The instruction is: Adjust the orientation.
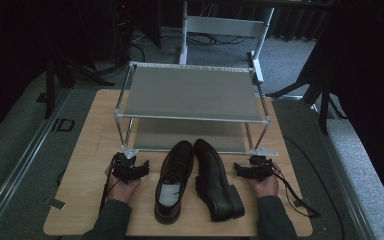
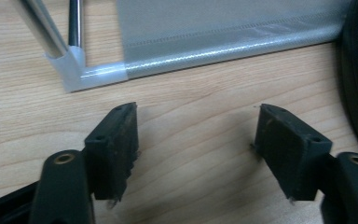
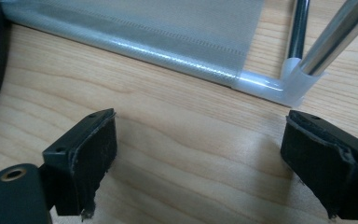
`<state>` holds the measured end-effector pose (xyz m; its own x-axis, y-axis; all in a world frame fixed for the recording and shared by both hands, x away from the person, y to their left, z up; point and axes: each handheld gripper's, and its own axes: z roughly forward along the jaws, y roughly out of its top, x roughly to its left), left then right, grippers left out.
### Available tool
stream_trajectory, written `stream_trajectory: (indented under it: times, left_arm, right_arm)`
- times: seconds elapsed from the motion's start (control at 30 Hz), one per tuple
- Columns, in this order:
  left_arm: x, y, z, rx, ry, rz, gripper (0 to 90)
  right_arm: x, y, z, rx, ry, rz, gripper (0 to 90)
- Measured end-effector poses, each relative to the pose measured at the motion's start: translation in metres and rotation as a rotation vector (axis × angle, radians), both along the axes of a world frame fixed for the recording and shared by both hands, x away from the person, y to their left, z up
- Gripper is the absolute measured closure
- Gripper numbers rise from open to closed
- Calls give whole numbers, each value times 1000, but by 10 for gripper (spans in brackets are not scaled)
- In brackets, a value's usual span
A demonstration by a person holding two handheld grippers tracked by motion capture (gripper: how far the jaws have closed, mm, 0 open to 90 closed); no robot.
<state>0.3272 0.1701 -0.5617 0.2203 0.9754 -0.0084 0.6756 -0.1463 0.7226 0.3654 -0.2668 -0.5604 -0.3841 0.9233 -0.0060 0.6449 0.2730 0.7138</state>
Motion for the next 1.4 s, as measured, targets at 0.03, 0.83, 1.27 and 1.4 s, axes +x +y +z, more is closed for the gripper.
stream_trajectory:
  times: [0.03, 0.83, 1.27, 1.4]
  left_arm:
    - [0, 0, 0, 0, 4, -4, 314]
    - [-71, -11, 68, -117, -81, -288, 494]
    - [-95, -17, 29, -21, 33, -379, 585]
    - [-101, -27, 26, 1, 54, -434, 616]
  right_arm:
    - [0, 0, 0, 1, 1, 2, 104]
    - [-2, -1, 0, 0, -1, 15, 106]
    - [-3, -2, 0, 3, -6, 10, 131]
    - [-3, -2, 0, 3, -6, 11, 132]
